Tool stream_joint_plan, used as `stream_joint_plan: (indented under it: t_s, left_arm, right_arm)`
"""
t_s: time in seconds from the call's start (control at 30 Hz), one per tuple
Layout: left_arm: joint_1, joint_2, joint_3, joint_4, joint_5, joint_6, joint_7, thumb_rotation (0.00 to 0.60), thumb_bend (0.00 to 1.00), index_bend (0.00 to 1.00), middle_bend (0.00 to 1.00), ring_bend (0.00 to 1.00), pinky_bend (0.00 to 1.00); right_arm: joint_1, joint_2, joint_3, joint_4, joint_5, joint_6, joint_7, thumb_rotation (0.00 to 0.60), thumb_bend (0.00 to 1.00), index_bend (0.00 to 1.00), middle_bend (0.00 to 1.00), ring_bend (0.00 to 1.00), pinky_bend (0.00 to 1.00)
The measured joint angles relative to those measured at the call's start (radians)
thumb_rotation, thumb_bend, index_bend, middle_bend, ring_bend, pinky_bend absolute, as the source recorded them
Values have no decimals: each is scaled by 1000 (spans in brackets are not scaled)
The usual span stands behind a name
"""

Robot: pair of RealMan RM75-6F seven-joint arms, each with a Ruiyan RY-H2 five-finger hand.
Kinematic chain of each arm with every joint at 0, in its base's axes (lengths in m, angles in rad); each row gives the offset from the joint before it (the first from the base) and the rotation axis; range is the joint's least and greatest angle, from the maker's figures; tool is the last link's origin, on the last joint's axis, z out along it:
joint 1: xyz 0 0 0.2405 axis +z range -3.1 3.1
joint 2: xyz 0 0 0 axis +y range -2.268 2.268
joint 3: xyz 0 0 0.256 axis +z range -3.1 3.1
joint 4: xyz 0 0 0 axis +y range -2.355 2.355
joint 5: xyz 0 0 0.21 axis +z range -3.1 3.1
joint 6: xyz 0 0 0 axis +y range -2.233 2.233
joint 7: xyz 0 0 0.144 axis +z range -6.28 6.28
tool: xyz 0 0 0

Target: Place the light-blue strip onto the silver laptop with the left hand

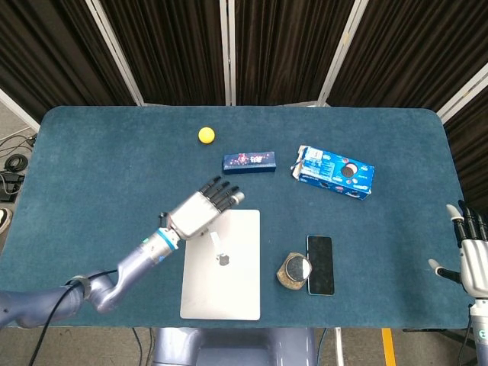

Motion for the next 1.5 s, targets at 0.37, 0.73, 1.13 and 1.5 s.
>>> stream_joint_plan:
  t_s: [0.37,0.73,1.13,1.5]
  left_arm:
    - [219,252,-50,-250,-212,191,-2,600,0,0,0,0,0]
    - [404,400,-22,-404,-336,338,-6,600,0,0,0,0,0]
    - [519,465,22,-503,-330,447,-33,600,0,0,0,0,0]
    - [522,495,20,-476,-310,414,-40,600,0,0,0,0,0]
  right_arm:
    - [10,-4,-8,-20,-27,-3,-24,600,236,76,0,0,0]
    - [86,24,4,-62,-58,-99,-39,600,604,98,0,0,0]
    - [357,70,47,-174,-71,-488,-23,600,886,171,0,0,0]
    - [653,-80,99,-210,149,-780,-175,600,1000,302,0,0,0]
